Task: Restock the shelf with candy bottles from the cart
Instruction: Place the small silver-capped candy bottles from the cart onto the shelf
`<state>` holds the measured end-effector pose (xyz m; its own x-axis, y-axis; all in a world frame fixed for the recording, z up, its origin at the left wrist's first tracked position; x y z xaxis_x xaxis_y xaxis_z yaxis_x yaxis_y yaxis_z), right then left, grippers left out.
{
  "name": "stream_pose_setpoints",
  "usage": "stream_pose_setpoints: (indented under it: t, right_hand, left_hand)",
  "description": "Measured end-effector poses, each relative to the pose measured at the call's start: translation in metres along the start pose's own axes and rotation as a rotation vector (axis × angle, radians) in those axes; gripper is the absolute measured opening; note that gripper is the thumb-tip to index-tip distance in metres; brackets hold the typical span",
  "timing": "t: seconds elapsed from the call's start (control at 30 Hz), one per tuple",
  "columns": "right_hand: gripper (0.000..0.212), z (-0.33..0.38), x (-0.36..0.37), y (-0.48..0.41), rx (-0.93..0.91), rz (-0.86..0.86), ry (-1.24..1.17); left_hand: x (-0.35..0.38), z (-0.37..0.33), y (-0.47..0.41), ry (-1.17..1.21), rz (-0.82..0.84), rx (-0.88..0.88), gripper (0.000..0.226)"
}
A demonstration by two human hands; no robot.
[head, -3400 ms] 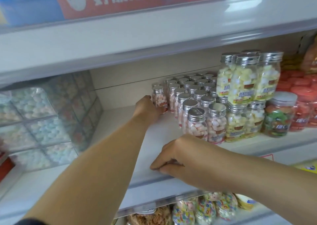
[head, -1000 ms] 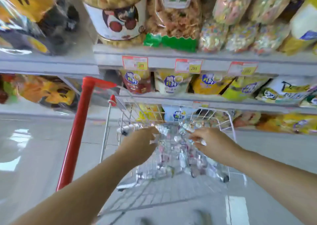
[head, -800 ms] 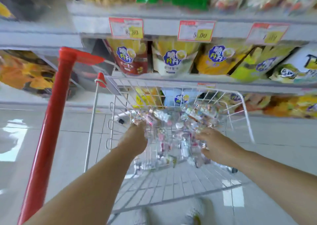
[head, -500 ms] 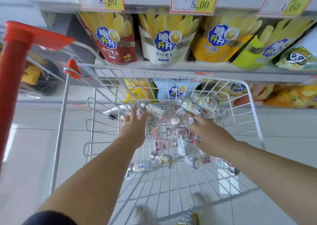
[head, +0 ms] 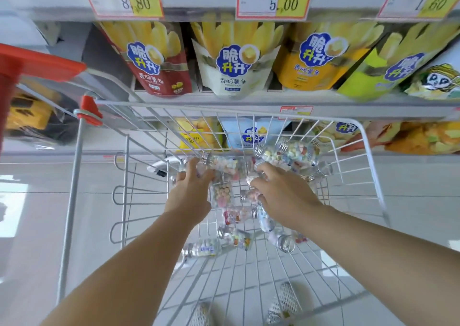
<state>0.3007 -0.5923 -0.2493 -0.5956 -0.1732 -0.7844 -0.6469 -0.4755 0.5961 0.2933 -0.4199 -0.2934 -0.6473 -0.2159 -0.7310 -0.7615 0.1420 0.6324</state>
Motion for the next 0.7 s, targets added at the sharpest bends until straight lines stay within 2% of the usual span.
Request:
stream_pose_setpoints:
  t: [0.07, 0.13, 0.2, 0.27, 0.33, 0.4, 0.47, 0.53, 0.6, 0.63, 0.67, 0.7]
  right_hand:
    - [0.030, 0.002, -0.005, 0.004, -0.001, 0.006, -0.160]
    - [0.029, -0.001, -0.019, 0.017, 0.039, 0.048, -0.560]
    - [0.029, -0.005, -0.040, 0.036, 0.083, 0.048, -0.927]
    - [0.025, -0.012, -0.063, 0.059, 0.149, 0.038, -1.218]
    - [0.017, -0.013, -0.077, 0.083, 0.220, 0.102, -1.554]
    - [0.025, -0.010, -0.097, 0.117, 0.276, 0.210, -1.805]
    - [0.036, 0.000, -0.121, 0.153, 0.256, 0.299, -1.923]
    - [0.039, 0.010, -0.151, 0.187, 0.142, 0.313, -2.004]
    - [0.034, 0.017, -0.182, 0.220, 0.033, 0.280, -2.040]
    - [0.029, 0.019, -0.196, 0.234, -0.025, 0.256, -2.052]
    - [0.028, 0.019, -0.210, 0.247, -0.068, 0.221, -2.055]
    - [0.029, 0.018, -0.220, 0.258, -0.098, 0.185, -2.046]
  left_hand:
    - [-0.016, -0.009, 0.015, 0.251, -0.029, 0.022, 0.052]
    - [-0.035, -0.021, 0.037, 0.640, 0.013, 0.018, 0.049]
    - [-0.050, -0.042, 0.067, 1.132, 0.155, 0.039, 0.048]
    - [-0.072, -0.066, 0.101, 1.465, 0.304, 0.104, 0.046]
    - [-0.096, -0.090, 0.131, 1.608, 0.417, 0.205, 0.039]
    - [-0.127, -0.119, 0.162, 1.769, 0.516, 0.292, 0.040]
    - [-0.156, -0.147, 0.197, 1.844, 0.515, 0.314, 0.044]
    - [-0.180, -0.173, 0.228, 1.838, 0.476, 0.318, 0.054]
    - [-0.198, -0.194, 0.250, 2.199, 0.482, 0.190, 0.052]
    - [-0.207, -0.213, 0.265, 2.185, 0.546, 0.212, 0.050]
    - [-0.218, -0.228, 0.277, 2.139, 0.561, 0.338, 0.044]
    - [-0.235, -0.239, 0.289, 1.970, 0.475, 0.464, 0.043]
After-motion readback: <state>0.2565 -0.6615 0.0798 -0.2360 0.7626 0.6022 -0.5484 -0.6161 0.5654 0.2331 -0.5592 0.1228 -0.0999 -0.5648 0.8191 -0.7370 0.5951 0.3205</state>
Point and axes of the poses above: each hand's wrist, its own y-axis away from the middle knuckle, its own x-axis out of the palm, z = x × y, the point moved 8 cm from there along -y, towards the middle knuckle, and after that the axes turned 14 degrees about z, right-handed, at the moved point
